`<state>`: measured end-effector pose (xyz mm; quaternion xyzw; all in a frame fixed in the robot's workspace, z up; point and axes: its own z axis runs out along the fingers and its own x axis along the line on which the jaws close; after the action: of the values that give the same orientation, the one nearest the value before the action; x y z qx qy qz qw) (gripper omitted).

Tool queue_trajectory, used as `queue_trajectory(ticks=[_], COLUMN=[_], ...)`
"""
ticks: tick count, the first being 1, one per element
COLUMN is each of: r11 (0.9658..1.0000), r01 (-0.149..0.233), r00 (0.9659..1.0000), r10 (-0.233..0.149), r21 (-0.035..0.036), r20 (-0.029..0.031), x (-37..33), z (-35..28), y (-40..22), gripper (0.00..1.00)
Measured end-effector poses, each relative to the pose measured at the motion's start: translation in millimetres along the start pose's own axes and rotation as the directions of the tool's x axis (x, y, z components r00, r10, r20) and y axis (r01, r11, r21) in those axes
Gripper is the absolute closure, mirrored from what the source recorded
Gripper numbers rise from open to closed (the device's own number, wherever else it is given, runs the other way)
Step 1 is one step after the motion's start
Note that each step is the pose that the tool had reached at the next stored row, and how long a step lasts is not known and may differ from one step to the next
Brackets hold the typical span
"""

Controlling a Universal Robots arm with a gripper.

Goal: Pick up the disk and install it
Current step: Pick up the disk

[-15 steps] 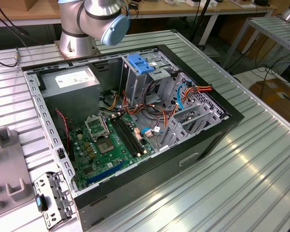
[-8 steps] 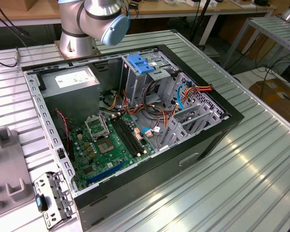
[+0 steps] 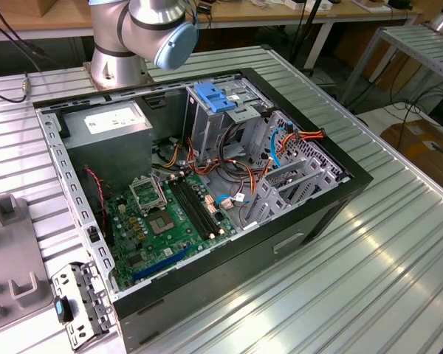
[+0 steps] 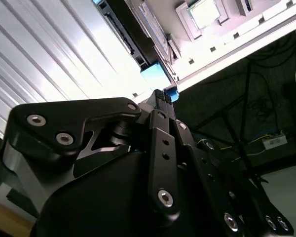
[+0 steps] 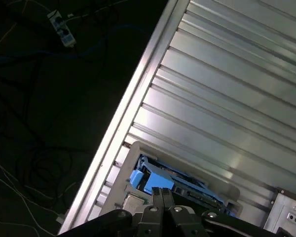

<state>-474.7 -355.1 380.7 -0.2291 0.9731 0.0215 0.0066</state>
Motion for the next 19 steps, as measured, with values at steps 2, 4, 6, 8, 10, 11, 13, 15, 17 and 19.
queue_trajectory(ticks=[2,4,6,8,10,11,13,15,17,19], r11=[0.9996,0.9968,0.9945,0.9918,0.9880,0.9862,0.9823,0.9773,0.9682,0.9630], r01=[0.028,0.080,0.105,0.128,0.154,0.165,0.187,0.212,0.250,0.269], r00=[0.9996,0.9968,0.9945,0.9918,0.9880,0.9862,0.9822,0.9773,0.9681,0.9630], r10=[-0.028,-0.080,-0.105,-0.128,-0.154,-0.165,-0.188,-0.212,-0.250,-0.269], r21=[-0.0007,-0.0019,-0.0026,-0.0031,-0.0037,-0.0040,-0.0044,-0.0048,-0.0055,-0.0058], r20=[-0.0010,-0.0030,-0.0039,-0.0048,-0.0059,-0.0063,-0.0072,-0.0084,-0.0101,-0.0109], x=[-0.1,-0.2,-0.2,-0.2,-0.2,-0.2,-0.2,-0.2,-0.2,-0.2], z=[0.1,0.1,0.1,0.2,0.1,0.2,0.2,0.2,0.2,0.2], y=[-0.1,-0.1,-0.1,-0.1,-0.1,-0.1,-0.1,-0.1,-0.1,-0.1], gripper=[0.89,0.89,0.89,0.89,0.89,0.89,0.89,0.89,0.89,0.89])
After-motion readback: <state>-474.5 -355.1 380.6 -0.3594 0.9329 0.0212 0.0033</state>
